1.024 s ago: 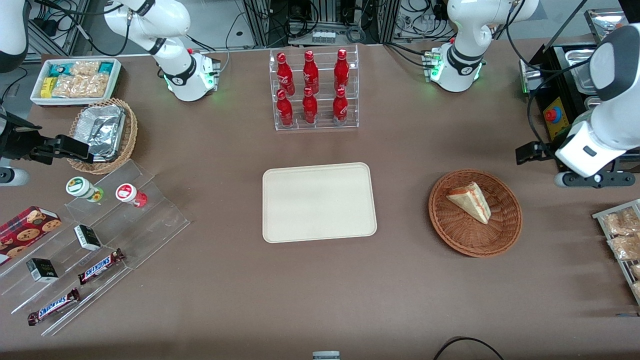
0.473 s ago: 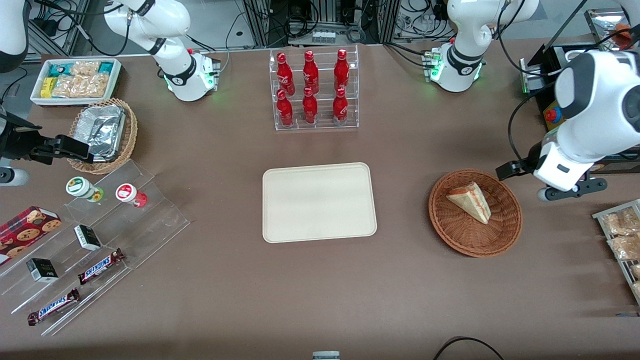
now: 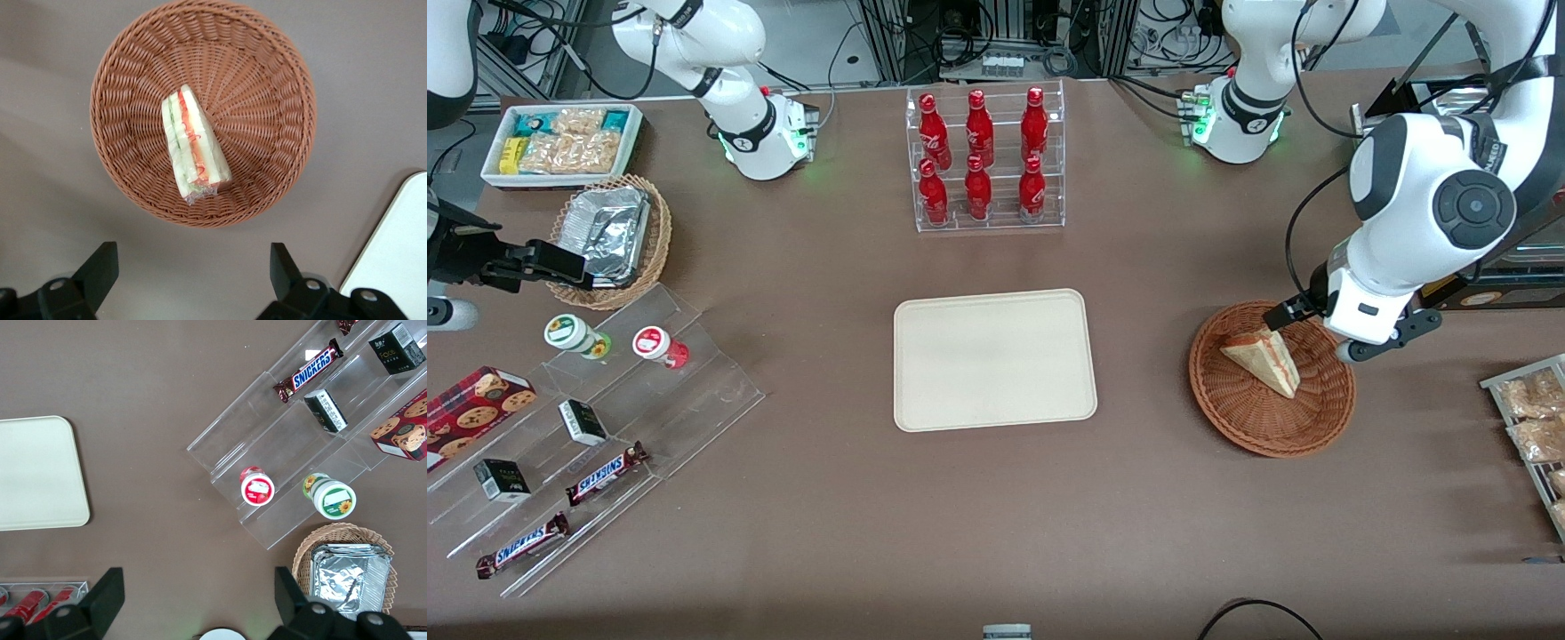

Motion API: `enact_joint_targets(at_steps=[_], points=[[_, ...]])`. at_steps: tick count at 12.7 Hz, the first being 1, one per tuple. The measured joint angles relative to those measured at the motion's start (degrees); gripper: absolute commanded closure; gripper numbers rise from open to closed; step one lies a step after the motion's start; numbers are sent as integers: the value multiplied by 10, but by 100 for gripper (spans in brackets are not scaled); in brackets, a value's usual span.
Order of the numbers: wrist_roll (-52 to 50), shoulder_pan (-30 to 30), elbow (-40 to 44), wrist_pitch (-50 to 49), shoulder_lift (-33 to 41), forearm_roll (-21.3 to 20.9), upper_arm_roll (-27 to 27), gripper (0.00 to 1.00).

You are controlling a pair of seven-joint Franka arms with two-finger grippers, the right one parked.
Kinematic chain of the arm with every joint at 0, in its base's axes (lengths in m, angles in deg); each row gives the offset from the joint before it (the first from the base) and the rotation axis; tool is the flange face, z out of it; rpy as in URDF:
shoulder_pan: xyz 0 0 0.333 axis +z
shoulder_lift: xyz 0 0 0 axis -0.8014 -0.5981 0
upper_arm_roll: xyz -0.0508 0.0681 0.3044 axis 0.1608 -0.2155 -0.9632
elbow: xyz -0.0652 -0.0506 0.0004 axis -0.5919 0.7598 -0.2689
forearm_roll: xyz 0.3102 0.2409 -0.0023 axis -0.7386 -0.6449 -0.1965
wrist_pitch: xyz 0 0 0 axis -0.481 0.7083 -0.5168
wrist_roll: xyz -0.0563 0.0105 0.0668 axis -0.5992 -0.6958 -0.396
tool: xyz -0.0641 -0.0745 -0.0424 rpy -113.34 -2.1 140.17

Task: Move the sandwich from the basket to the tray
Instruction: 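Lower the open left gripper around the sandwich and close it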

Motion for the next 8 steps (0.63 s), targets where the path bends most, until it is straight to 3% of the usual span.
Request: enact_joint_targets(at_steps=[4, 8], points=[[-22, 4, -13, 20, -5, 8, -3, 0], [-100, 5, -73, 109, -4, 11, -5, 0]])
